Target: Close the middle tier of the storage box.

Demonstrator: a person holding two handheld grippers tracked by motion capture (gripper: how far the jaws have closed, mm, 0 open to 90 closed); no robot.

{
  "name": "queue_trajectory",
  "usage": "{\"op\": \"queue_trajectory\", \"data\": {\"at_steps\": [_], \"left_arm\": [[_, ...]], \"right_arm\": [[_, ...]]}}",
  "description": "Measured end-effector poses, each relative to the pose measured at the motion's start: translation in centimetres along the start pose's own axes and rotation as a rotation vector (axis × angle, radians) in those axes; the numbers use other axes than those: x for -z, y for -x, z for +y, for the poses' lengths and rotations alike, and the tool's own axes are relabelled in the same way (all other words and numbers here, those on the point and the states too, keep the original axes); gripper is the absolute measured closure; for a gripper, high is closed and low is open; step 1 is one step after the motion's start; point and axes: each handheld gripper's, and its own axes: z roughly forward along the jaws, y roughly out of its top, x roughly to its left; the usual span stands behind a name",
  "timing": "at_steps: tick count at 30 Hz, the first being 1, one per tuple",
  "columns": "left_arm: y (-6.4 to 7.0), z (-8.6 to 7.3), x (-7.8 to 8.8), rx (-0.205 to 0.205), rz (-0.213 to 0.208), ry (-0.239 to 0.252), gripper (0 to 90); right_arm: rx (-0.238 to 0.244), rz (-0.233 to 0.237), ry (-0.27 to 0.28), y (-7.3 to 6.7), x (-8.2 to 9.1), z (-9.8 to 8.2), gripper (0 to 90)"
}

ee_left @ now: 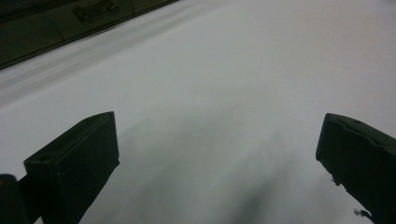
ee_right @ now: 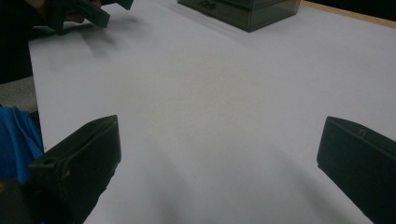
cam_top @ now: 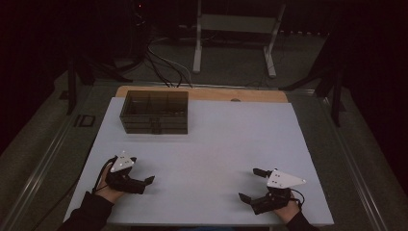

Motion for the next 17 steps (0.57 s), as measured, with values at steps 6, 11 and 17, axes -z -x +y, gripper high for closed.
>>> {"op": "queue_trajectory", "data": {"at_steps": [6, 11, 17], "left_arm": [[0.19, 0.02, 0.02, -0.006, -0.007, -0.002, 0.8], [0.22, 0.0, -0.04, -0.005, -0.021, -0.005, 0.8], [0.18, -0.01, -0.03, -0.001, -0.028, -0.002, 0.8]], "right_arm": [[0.002, -0.002, -0.001, -0.01, -0.03, -0.02, 0.0], [0.002, -0.002, -0.002, -0.01, -0.03, -0.03, 0.0], [0.002, -0.003, -0.007, -0.03, -0.07, -0.03, 0.0]]}}
